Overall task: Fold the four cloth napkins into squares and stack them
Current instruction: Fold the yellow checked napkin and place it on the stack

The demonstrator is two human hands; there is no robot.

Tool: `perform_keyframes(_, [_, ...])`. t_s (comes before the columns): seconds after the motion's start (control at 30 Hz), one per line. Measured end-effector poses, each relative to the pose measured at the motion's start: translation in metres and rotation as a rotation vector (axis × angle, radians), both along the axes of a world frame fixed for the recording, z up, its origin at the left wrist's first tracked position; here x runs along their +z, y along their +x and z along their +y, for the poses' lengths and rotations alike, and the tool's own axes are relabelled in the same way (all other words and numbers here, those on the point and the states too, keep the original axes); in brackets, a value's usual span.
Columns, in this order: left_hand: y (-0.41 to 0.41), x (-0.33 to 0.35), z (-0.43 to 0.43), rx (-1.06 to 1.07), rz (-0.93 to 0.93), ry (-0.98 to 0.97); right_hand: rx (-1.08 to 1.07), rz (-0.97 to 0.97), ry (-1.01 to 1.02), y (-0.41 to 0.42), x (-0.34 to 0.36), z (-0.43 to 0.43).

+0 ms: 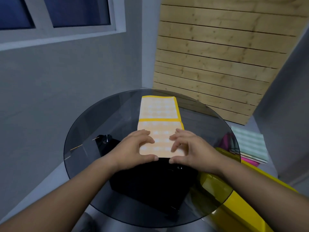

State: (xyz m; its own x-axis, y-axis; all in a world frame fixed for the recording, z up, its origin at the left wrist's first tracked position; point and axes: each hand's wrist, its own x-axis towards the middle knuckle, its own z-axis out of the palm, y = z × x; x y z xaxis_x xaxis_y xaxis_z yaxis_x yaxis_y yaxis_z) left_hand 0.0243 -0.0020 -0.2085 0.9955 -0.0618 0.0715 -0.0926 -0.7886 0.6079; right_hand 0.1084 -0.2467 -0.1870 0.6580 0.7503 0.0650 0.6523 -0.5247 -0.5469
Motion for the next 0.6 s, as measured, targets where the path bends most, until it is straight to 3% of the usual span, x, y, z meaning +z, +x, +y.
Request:
perform_keyframes(0.2, [0.002,0.003,0.001,0.018,0.030,-0.035,-0.049,0.102,0.082,-0.001,-0.006,0.002])
perform_keyframes(0.47, [0.001,0.004,0.001,0.028,0.041,-0.037,0.048,-0.195,-0.030,-0.010,-0.011,0.003])
perform_keyframes(0.6, [-0.003,0.022,-0.001,0.005,0.086,-0.139,-0.029,-0.038,0.103,-0.013,-0.006,0.001])
